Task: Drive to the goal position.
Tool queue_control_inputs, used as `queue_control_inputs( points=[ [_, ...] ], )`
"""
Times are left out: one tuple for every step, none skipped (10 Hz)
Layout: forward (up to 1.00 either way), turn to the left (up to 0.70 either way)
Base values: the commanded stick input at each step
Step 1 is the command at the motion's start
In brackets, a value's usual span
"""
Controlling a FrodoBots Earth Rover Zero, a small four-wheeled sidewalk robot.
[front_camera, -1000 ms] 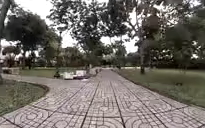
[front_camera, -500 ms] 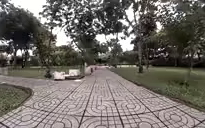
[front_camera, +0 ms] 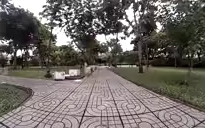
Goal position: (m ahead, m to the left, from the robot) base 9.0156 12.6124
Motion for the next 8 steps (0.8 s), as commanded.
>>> queue_control_inputs(
  points=[
    [0.00, 0.00],
    [0.00, 0.00],
    [0.00, 0.00],
    [0.00, 0.00],
    [0.00, 0.00],
    [0.21, 0.06],
    [0.80, 0.22],
    [1.00, 0.27]
  ],
)
